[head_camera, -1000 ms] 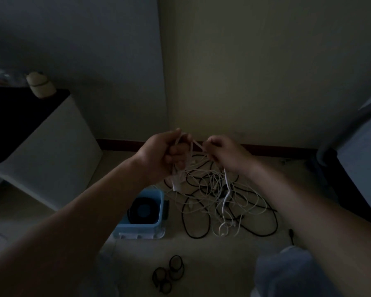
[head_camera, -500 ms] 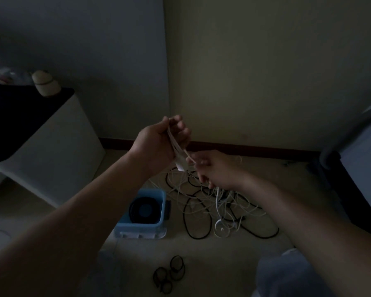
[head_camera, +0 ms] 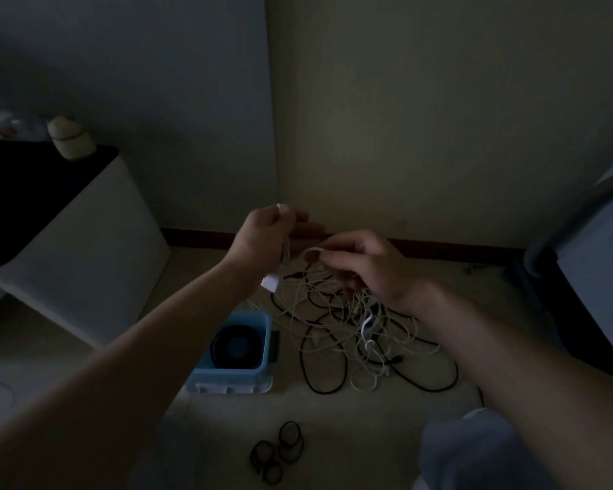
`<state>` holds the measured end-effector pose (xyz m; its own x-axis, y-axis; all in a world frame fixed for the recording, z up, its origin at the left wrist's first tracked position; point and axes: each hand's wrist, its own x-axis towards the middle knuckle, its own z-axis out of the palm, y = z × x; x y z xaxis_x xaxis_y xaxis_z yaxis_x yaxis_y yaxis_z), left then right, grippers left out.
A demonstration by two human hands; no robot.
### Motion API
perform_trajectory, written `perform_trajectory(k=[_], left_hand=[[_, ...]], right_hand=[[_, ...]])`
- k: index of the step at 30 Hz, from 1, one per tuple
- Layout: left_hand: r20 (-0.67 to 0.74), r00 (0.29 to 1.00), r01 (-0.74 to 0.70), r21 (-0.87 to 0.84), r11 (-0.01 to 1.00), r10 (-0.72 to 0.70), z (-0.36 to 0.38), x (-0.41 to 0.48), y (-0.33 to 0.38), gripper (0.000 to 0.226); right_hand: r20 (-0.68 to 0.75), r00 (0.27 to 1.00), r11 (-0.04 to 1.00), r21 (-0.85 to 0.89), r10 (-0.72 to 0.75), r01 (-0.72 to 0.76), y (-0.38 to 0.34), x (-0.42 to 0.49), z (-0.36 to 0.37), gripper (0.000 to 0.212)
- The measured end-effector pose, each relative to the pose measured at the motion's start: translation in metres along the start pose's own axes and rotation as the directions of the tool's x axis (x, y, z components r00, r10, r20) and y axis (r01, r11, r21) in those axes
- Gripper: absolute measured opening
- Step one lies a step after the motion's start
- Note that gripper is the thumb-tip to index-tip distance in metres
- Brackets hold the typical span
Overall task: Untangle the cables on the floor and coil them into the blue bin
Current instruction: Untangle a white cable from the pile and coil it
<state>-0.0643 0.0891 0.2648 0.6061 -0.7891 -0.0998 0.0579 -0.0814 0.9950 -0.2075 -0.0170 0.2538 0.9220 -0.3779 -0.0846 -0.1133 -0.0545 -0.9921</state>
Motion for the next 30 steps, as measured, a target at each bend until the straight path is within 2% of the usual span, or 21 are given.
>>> perform_trajectory(k=[2,4,6,8,12,14,16,18,22,25,27,30], left_hand=[[0.066,0.997,0.018,0.173,0.985,-0.03,0.005,-0.003,-0.001,0.034],[0.191,0.975,0.083,0.166,0.983,-0.115,0.01,-0.007,-0.001,0.035],[0.267,0.951,0.102,0.196,0.975,-0.153,0.012,-0.009,-0.001,0.039],[0.271,0.949,0.102,0.224,0.969,-0.163,0.012,-0.008,-0.005,0.045],[0.376,0.9,0.163,0.178,0.97,-0.22,0.014,-0.007,-0.006,0.057],[0.436,0.868,0.205,0.122,0.971,-0.238,0.015,-0.008,-0.004,0.055],[0.462,0.858,0.222,0.056,0.973,-0.222,0.015,-0.008,-0.002,0.045],[0.469,0.863,0.227,-0.026,0.974,-0.189,0.014,-0.008,-0.001,0.036],[0.465,0.867,0.286,-0.17,0.943,-0.179,0.013,-0.007,-0.002,0.034],[0.461,0.867,0.364,-0.324,0.873,-0.19,0.013,-0.008,0.001,0.037],[0.473,0.863,0.407,-0.443,0.799,-0.178,0.012,-0.007,0.003,0.038],[0.442,0.881,0.406,-0.524,0.748,-0.169,0.008,-0.003,0.006,0.036]], right_hand=[[-0.058,0.997,0.993,-0.102,-0.058,0.052,-0.002,0.003,-0.001,0.011],[-0.188,0.966,0.935,-0.339,-0.179,0.107,-0.004,0.005,-0.004,0.018],[-0.319,0.894,0.811,-0.579,-0.316,0.08,-0.007,0.007,-0.011,0.035],[-0.388,0.836,0.757,-0.652,-0.387,0.048,-0.009,0.008,-0.018,0.044],[-0.336,0.859,0.836,-0.522,-0.387,0.172,-0.009,0.01,-0.033,0.025],[-0.344,0.872,0.874,-0.456,-0.349,0.17,-0.005,0.012,-0.038,0.018],[-0.346,0.89,0.896,-0.423,-0.296,0.134,0.002,0.015,-0.041,0.02],[-0.287,0.934,0.896,-0.438,-0.212,0.069,0.009,0.018,-0.04,0.027],[-0.183,0.983,0.907,-0.417,-0.02,-0.059,0.019,0.021,-0.033,0.037],[-0.221,0.973,0.921,-0.389,-0.059,-0.033,0.013,0.021,-0.03,0.032],[-0.273,0.955,0.959,-0.28,-0.117,0.037,0.006,0.019,-0.031,0.023],[-0.233,0.969,0.978,-0.203,-0.087,0.039,0.008,0.017,-0.03,0.013]])
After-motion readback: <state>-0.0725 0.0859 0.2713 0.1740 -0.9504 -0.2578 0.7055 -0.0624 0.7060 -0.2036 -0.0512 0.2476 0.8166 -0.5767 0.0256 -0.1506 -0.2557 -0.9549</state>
